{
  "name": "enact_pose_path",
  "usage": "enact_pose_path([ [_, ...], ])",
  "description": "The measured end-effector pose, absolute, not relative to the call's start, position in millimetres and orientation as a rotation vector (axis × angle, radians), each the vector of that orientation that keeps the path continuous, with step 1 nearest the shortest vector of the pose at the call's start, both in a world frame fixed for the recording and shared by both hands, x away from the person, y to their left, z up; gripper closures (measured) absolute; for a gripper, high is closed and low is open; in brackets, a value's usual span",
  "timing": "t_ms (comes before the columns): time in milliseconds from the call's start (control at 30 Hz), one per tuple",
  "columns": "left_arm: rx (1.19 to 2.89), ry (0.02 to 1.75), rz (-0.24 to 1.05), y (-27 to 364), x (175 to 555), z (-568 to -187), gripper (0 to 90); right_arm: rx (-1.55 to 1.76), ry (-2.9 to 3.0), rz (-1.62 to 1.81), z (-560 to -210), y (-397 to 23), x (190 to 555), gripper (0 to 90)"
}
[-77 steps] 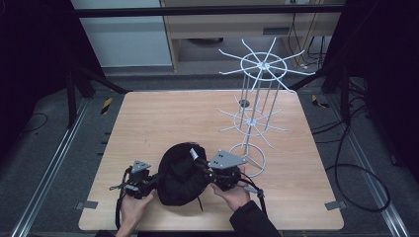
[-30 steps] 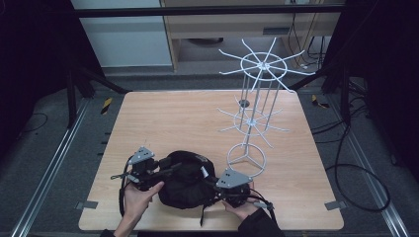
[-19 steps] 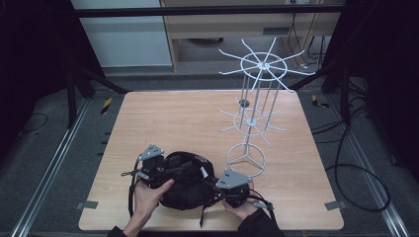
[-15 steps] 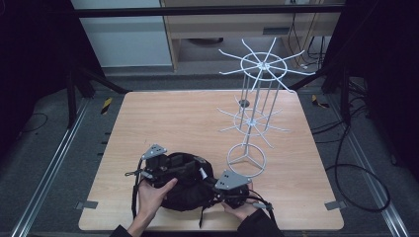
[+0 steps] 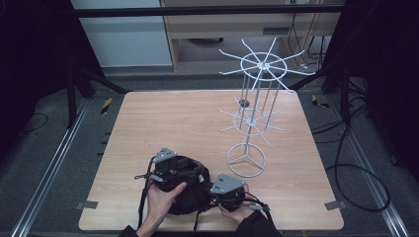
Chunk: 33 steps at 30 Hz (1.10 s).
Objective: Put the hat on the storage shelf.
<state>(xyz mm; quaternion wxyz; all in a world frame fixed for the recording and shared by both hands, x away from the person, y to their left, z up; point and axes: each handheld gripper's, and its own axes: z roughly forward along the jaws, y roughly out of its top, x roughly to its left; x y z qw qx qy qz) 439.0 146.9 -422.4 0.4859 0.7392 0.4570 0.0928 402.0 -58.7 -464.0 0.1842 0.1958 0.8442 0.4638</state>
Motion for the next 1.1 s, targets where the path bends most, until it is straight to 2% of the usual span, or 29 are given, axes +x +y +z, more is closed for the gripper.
enact_pose_path([
  [367,1.830,1.163,0.183,138,442,-433,33.9,0.524,2.390,1.298,-466,-54,400,82.8],
  [433,1.831,1.171,0.170,137,442,-434,41.5,0.528,2.396,1.300,-467,-52,400,82.6],
  [467,1.833,1.169,0.169,136,441,-435,41.5,0.528,2.396,1.300,-467,-52,400,82.6],
  [700,1.851,1.160,0.161,131,439,-441,60.7,0.564,2.429,1.295,-474,-49,401,80.8],
  [867,1.867,1.151,0.137,130,439,-442,72.9,0.605,2.450,1.322,-476,-50,402,72.6],
  [1000,1.872,1.150,0.115,132,440,-445,77.2,0.633,2.448,1.360,-474,-53,400,64.2],
  [1033,1.875,1.149,0.122,132,440,-445,80.3,0.642,2.447,1.396,-472,-57,399,59.9],
  [1100,1.875,1.145,0.125,134,440,-445,80.6,0.654,2.446,1.420,-470,-60,398,58.1],
])
